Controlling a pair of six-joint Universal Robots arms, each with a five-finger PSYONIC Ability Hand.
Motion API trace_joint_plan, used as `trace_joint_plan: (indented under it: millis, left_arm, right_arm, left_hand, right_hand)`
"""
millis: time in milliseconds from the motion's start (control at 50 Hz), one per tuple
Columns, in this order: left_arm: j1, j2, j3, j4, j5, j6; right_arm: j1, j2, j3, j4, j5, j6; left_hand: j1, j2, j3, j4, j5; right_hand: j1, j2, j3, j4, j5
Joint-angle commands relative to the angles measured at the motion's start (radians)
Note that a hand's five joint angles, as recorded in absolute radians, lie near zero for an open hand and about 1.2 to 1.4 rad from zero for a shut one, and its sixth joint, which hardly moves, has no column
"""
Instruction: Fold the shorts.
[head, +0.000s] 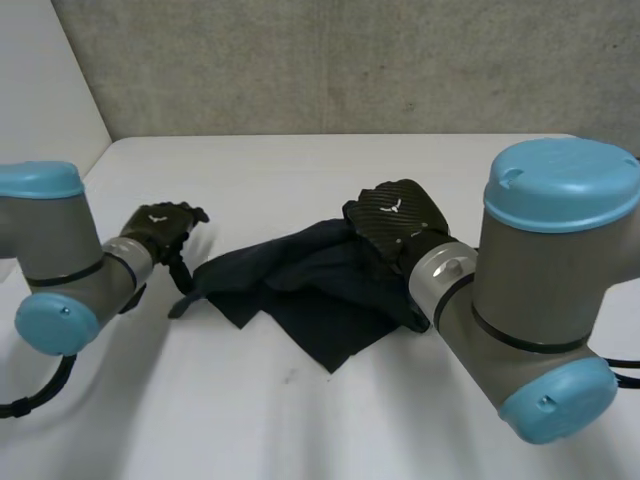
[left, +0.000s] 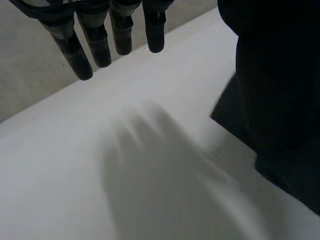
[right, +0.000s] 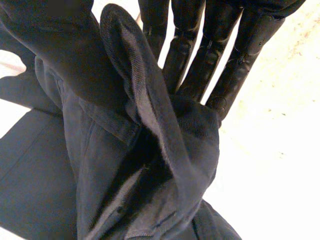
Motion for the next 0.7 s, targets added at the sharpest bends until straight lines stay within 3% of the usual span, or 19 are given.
trace_joint_plan:
  millis: [20,160,280,420,540,580,600,660,700]
  left_arm:
    - [-0.031,0.063,0.012,-0.064,-0.006,-0.012]
    - [0.032,0.244,-0.041,-0.095,-0.003,-0.043]
    - [0.014,0.350,-0.177,-0.205,0.004,-0.124]
    - [-0.097,0.337,-0.274,-0.183,-0.004,-0.144]
    - [-0.132,0.185,-0.238,-0.005,-0.067,-0.140]
    - [-0.135,0.145,-0.199,0.024,-0.110,-0.141]
    - [-0.138,0.107,-0.151,0.044,-0.166,-0.143]
    - [-0.146,0.058,-0.078,0.045,-0.251,-0.140]
    - [-0.158,0.039,-0.014,0.028,-0.303,-0.135]
  right_arm:
    - [-0.039,-0.015,0.033,-0.005,0.000,-0.011]
    - [-0.033,-0.001,0.019,-0.006,-0.002,-0.012]
    - [-0.031,-0.003,0.009,-0.006,-0.003,-0.012]
    - [-0.028,-0.004,0.010,-0.005,-0.005,-0.011]
    - [-0.027,-0.017,0.029,-0.003,-0.006,-0.009]
    - [-0.030,-0.024,0.036,0.000,-0.005,-0.012]
    - [-0.030,-0.030,0.039,0.005,-0.005,-0.014]
    - [-0.041,-0.069,0.045,0.012,-0.005,-0.041]
    - [-0.042,-0.089,0.045,0.014,-0.005,-0.071]
  left_hand:
    - [0.021,0.040,0.028,0.038,0.035]
    - [0.027,0.046,0.034,0.044,0.041]
    - [0.027,0.046,0.034,0.044,0.041]
    - [0.010,0.028,0.017,0.027,0.024]
    - [0.068,0.086,0.075,0.085,0.082]
    - [0.264,0.282,0.271,0.281,0.278]
    - [0.608,0.626,0.615,0.625,0.622]
    - [1.085,1.104,1.093,1.103,1.100]
    - [1.157,1.176,1.164,1.174,1.171]
  right_hand:
    - [0.405,0.216,0.230,0.243,0.266]
    - [0.405,0.216,0.230,0.243,0.266]
    - [0.405,0.216,0.230,0.243,0.266]
    - [0.405,0.216,0.230,0.243,0.266]
    - [0.405,0.216,0.230,0.243,0.266]
    - [0.405,0.216,0.230,0.243,0.266]
    - [0.405,0.216,0.230,0.243,0.266]
    - [0.405,0.216,0.230,0.243,0.266]
    - [0.405,0.216,0.230,0.243,0.266]
